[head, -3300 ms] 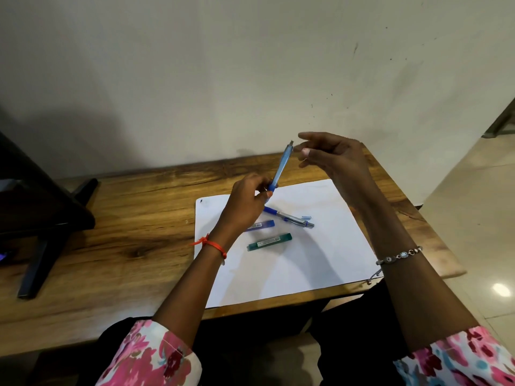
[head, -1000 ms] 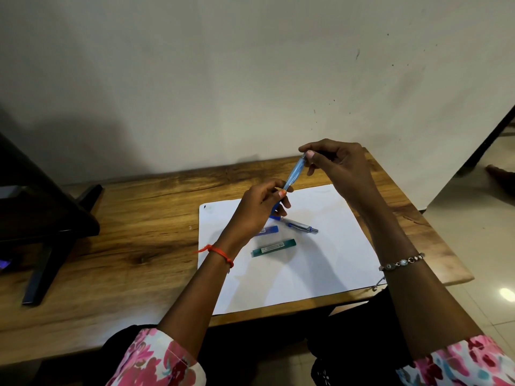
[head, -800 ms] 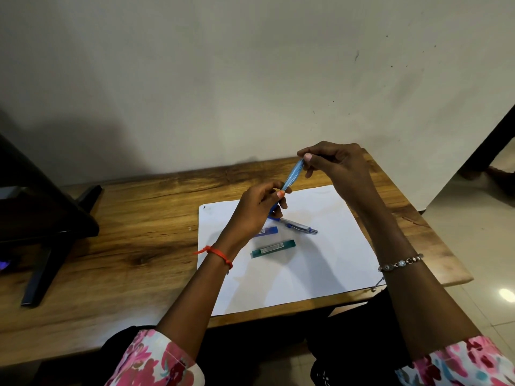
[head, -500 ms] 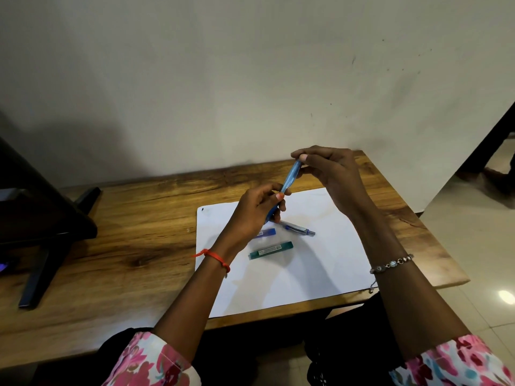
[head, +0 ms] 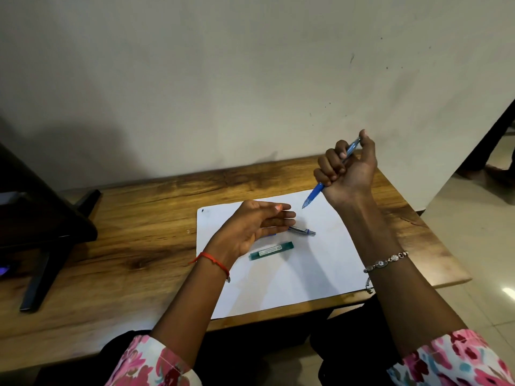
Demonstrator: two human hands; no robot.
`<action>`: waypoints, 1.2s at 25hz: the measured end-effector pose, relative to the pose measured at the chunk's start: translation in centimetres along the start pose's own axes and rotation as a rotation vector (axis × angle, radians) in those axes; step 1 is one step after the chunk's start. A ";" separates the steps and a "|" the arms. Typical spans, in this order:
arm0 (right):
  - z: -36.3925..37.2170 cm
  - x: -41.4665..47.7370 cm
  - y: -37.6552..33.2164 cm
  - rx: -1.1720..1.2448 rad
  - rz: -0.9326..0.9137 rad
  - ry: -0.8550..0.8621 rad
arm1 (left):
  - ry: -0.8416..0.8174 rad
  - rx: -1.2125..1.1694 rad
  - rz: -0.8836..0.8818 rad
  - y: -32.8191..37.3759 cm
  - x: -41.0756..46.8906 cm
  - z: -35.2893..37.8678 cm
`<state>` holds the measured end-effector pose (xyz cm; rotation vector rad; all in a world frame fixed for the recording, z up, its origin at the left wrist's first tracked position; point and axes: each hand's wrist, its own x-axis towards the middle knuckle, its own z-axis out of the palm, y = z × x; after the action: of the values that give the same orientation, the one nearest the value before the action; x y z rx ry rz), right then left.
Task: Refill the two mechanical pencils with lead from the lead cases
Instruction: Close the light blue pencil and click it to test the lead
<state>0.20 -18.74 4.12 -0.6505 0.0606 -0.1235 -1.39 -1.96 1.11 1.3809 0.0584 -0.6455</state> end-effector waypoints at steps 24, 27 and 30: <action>1.2 -0.9 -1.0 -0.115 -0.009 0.033 | -0.117 -0.208 -0.175 -0.9 -0.6 1.7; 1.2 -0.9 -1.1 -0.134 -0.003 0.035 | -0.115 -0.234 -0.181 -0.9 -0.7 1.9; 1.3 -0.9 -1.1 -0.147 0.002 0.024 | -0.106 -0.259 -0.184 -0.9 -0.7 2.0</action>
<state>-0.69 -18.75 5.86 -0.7957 0.0940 -0.1259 -3.01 -3.58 1.03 1.0981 0.1804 -0.8336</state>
